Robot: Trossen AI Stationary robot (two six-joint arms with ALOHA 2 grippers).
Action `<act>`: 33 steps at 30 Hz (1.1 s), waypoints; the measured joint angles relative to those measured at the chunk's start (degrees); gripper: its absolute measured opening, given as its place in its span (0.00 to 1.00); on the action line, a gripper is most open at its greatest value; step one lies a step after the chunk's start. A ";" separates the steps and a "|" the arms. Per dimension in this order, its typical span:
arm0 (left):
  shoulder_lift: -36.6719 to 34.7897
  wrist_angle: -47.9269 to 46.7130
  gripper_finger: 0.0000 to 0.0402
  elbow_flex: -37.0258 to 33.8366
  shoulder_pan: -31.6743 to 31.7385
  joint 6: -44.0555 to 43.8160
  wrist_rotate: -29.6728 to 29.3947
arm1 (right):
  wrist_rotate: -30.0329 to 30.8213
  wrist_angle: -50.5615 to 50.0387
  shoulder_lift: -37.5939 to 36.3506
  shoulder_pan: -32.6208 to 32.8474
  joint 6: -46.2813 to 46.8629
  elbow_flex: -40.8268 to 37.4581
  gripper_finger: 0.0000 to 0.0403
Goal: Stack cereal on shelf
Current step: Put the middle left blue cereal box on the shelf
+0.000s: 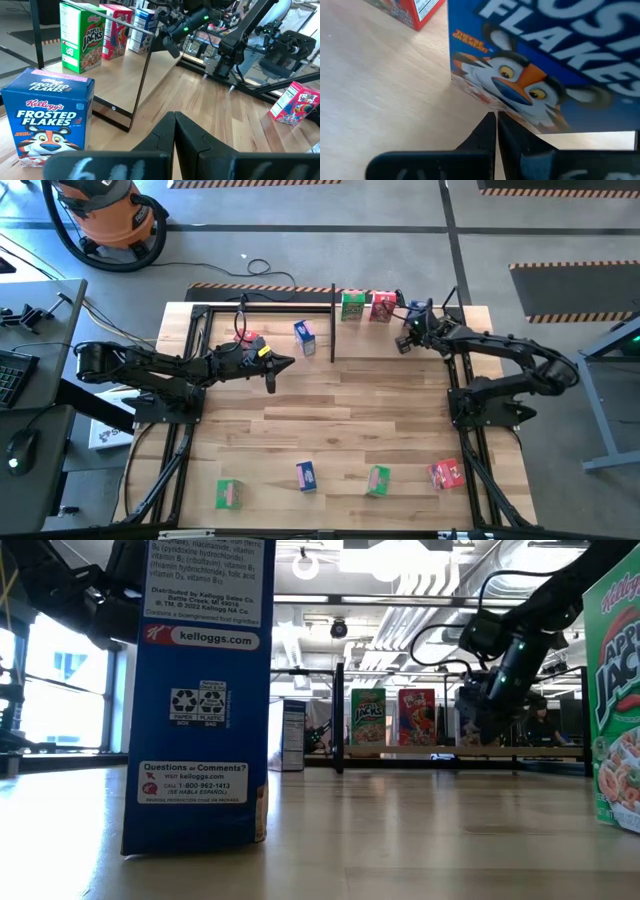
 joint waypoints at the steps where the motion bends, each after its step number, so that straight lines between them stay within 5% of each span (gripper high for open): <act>1: 0.00 -0.01 0.00 -0.01 0.00 0.01 0.00 | 0.24 0.37 0.30 0.00 -0.28 0.00 0.00; 14: 0.00 -0.29 0.00 -0.02 0.00 0.01 0.00 | 0.64 1.79 0.72 -3.37 -2.99 -0.02 0.00; 33: 0.00 -0.39 0.00 -0.02 -0.02 -0.06 0.00 | -8.29 5.68 0.71 -3.58 -0.46 -0.04 0.00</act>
